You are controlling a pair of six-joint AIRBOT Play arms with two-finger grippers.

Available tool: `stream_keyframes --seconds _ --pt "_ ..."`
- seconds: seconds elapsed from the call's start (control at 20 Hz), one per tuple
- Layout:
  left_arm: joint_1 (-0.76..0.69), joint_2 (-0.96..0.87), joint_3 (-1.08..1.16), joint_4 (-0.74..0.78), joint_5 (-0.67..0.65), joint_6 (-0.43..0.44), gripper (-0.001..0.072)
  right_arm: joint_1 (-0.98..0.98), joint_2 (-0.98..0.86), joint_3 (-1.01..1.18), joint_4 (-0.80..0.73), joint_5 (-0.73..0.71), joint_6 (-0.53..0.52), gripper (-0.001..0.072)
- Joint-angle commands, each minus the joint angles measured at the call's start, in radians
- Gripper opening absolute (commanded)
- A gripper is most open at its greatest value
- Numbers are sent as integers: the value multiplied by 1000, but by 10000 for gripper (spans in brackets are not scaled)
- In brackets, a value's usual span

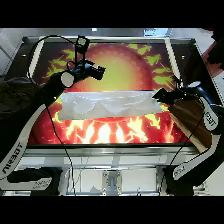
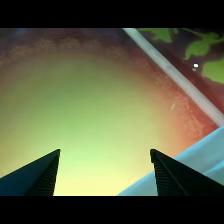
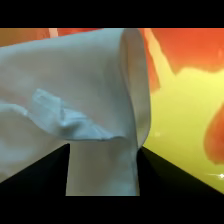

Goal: Fold the shirts.

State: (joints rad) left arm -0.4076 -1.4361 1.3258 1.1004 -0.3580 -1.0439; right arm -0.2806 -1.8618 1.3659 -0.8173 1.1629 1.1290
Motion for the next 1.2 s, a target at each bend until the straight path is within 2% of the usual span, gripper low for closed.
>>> stream_keyframes --seconds 0.0,0.05,0.1,0.15,0.2,0.3,0.35,0.5,0.65,0.75,0.9,1.15 --pt "-5 -22 0 -5 -50 -7 640 45 -19 1 -11 41 -24 488" --pt "-5 -33 0 -5 -67 -7 640 52 -18 2 8 52 -31 410" --pt "-5 -46 0 -6 -92 -7 638 56 -17 5 44 69 -40 281" --pt "-5 -60 0 -6 -119 -8 564 55 -16 17 79 98 -83 107" --pt "-5 -73 0 -9 -150 -8 429 55 -11 38 112 138 -112 37" --pt "-5 -92 0 -33 -198 -7 134 55 6 89 156 201 -113 37" --pt "-5 -99 0 -63 -205 -7 33 55 21 121 166 232 -108 36" --pt "-6 -113 0 -175 -207 -16 14 73 82 215 201 296 -55 36" --pt "-11 -180 0 -192 -254 -171 14 123 125 309 211 295 3 36" --pt "-12 -249 0 -193 -328 -235 14 181 134 371 211 292 37 36" --pt "-11 -322 0 -194 -369 -269 14 283 134 434 205 257 80 36" --pt "-4 -334 1 -199 -328 -269 15 438 134 449 188 181 114 35"
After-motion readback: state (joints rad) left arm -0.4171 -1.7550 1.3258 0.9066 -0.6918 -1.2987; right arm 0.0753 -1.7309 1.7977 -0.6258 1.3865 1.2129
